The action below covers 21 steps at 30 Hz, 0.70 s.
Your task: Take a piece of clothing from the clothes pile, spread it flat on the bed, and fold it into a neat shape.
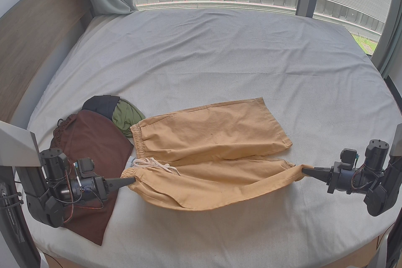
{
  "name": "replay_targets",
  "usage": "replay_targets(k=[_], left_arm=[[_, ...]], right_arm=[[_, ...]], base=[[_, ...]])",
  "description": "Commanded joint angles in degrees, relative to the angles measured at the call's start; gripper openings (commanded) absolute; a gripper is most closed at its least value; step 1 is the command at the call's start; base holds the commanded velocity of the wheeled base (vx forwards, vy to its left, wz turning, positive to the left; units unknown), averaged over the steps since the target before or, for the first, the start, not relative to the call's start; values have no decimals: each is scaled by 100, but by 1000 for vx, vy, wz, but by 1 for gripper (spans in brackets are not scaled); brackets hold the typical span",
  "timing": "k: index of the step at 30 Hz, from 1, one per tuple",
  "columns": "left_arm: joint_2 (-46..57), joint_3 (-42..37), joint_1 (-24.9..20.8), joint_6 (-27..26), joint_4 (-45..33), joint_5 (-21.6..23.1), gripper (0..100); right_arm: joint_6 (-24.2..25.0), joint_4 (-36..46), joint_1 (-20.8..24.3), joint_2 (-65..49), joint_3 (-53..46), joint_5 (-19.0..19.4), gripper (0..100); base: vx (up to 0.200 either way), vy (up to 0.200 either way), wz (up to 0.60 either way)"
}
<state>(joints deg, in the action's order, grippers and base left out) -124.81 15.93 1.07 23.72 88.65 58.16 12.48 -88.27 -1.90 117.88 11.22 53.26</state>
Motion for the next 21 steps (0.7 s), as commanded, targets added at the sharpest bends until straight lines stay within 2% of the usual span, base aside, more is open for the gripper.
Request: replay_targets(k=[1, 21], left_arm=[[27, 41, 7, 10, 3, -15, 0], [27, 173, 95, 124, 3, -33, 0]], right_arm=[[79, -6, 41, -55, 109, -105, 0], [281, 3, 58, -398, 294, -167, 0]], base=[[0, 0, 0], [0, 0, 0]])
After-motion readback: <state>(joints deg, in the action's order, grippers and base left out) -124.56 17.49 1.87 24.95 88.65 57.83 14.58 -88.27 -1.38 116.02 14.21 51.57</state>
